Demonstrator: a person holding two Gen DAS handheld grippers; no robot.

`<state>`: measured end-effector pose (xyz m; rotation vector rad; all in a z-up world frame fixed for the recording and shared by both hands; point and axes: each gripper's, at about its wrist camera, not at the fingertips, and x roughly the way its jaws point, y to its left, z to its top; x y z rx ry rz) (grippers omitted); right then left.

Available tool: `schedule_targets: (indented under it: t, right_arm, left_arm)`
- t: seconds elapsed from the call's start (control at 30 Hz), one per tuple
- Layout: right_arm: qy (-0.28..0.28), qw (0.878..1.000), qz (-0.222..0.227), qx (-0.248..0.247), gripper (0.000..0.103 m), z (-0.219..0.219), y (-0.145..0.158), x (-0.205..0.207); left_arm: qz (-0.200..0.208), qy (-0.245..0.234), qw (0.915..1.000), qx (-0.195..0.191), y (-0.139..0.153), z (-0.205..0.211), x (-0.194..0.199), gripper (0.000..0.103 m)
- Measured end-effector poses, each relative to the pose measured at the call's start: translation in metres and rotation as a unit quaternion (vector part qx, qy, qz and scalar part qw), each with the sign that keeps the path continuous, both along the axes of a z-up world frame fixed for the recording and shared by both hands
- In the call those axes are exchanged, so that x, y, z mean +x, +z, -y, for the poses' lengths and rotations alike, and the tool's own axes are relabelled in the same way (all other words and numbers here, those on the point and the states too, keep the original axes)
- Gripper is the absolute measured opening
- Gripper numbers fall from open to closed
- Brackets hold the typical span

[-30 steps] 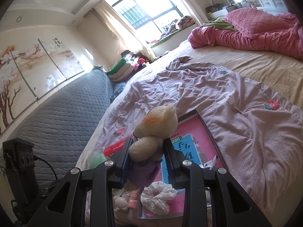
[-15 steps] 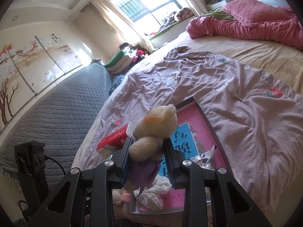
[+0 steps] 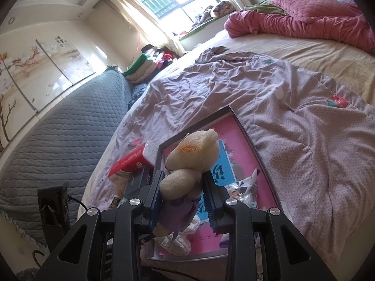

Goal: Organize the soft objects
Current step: 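Carry the green bag and teddy bear in both tools over the pink book tray, then lower the green bag onto the tray and open the left tool while the right tool releases the teddy bear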

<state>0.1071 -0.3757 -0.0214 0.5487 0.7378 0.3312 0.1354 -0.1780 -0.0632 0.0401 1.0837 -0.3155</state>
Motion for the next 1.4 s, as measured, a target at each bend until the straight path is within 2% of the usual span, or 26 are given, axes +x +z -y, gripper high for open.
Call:
schedule_targets:
  t: [0.73,1.13,1.4]
  right_arm:
    - [0.055,0.997,-0.051,-0.014,0.034,-0.023,-0.045,0.016]
    - [0.079,0.994,-0.074,-0.026,0.034,-0.035,-0.064,0.022]
    - [0.085,0.990,-0.084,-0.069,0.034,-0.041,-0.073,0.026]
  left_arm:
    - [-0.029,0.010,0.9992,-0.027,-0.025,-0.008,0.021,0.039]
    - [-0.030,0.007,0.9992,-0.024,-0.028,-0.010,0.029,0.039]
    - [-0.027,0.003,0.9995,-0.019,-0.028,-0.009,0.028,0.039]
